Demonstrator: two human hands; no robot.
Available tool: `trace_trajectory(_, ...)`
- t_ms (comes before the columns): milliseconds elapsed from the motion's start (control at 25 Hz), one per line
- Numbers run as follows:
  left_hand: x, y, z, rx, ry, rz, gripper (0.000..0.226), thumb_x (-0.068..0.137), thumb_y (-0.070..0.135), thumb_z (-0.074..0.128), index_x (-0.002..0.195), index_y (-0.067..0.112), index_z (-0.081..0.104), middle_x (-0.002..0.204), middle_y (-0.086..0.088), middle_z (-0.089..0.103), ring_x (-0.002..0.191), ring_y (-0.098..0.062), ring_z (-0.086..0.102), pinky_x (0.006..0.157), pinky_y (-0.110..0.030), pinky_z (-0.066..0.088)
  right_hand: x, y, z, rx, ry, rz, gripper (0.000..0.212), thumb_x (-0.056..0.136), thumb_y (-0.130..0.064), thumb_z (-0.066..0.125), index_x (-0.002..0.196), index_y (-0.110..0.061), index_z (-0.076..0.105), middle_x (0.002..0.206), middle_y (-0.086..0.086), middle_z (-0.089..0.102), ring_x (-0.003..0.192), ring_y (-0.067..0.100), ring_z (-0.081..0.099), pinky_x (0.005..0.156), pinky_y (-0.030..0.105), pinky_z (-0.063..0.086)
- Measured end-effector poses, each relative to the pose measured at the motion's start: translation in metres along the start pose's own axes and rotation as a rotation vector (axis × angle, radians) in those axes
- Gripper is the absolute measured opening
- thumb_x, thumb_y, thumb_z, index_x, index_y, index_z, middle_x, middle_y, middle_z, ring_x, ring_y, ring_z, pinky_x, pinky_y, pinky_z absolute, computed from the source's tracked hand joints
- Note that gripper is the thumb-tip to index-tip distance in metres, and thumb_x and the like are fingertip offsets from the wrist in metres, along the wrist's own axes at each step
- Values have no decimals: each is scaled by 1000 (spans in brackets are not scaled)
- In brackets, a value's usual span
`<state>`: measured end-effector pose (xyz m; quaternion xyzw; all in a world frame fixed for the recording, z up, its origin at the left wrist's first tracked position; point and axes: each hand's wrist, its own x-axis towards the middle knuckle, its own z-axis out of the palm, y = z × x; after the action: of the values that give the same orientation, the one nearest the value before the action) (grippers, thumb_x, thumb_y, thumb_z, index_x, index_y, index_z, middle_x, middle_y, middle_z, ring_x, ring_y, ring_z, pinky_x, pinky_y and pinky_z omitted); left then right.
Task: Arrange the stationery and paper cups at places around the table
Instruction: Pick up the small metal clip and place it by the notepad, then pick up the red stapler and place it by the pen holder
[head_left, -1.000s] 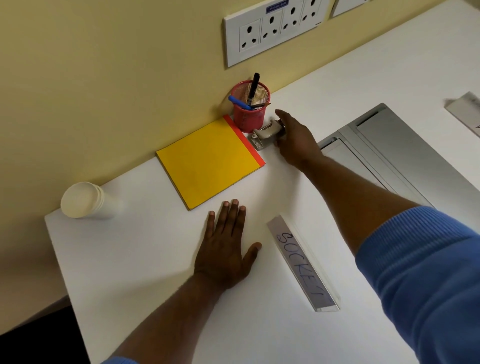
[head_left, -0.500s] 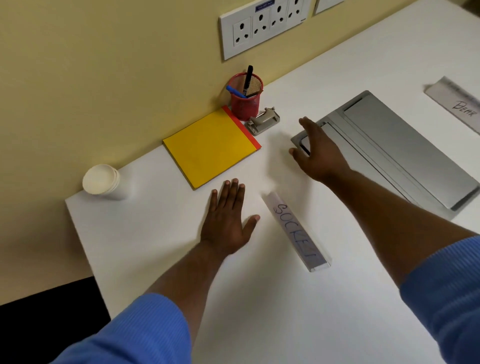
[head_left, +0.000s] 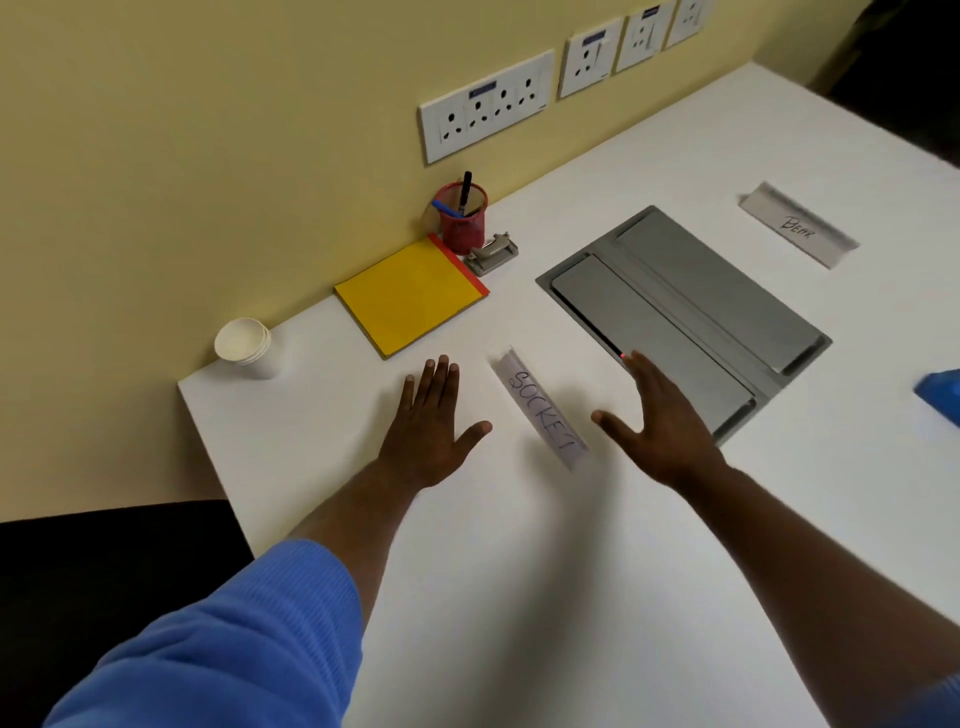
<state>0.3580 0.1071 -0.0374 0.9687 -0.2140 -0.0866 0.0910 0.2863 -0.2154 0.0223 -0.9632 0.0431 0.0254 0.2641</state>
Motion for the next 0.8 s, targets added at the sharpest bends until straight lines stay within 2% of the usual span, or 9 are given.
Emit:
trace_trajectory(200, -39, 69, -13, -13, 40, 105, 96, 96, 75, 14, 163, 8, -5, 171, -9, -10, 158, -23, -13, 129, -47, -4, -83, 22, -19, -18, 63, 51, 97, 89, -78, 43, 161, -18, 20, 168, 2, 20, 154, 18, 20, 126, 38, 13)
trace_trajectory(360, -84, 142, -10, -33, 51, 237, 94, 98, 73, 20, 163, 7, 2, 171, -8, -3, 159, -22, -9, 129, -49, 0, -164, 35, -36, -11, 99, 107, 99, 87, -81, 37, 161, -18, 21, 169, 0, 18, 155, 15, 17, 126, 38, 7)
trace_trajectory(600, -160, 242, -5, -37, 20, 363, 89, 101, 73, 22, 164, 17, -5, 172, -2, -11, 158, -17, -14, 127, -47, -5, -276, 65, -72, 16, 203, 222, 93, 91, -78, 42, 161, -22, 19, 169, -5, 14, 155, 10, 12, 127, 37, 5)
trace_trajectory(800, -214, 306, 3, -25, 10, 440, 87, 102, 72, 28, 164, 21, -3, 173, 1, -9, 159, -16, -10, 126, -45, -7, -366, 92, -91, 42, 257, 290, 92, 90, -77, 41, 161, -23, 18, 169, -7, 11, 155, 8, 9, 127, 36, 2)
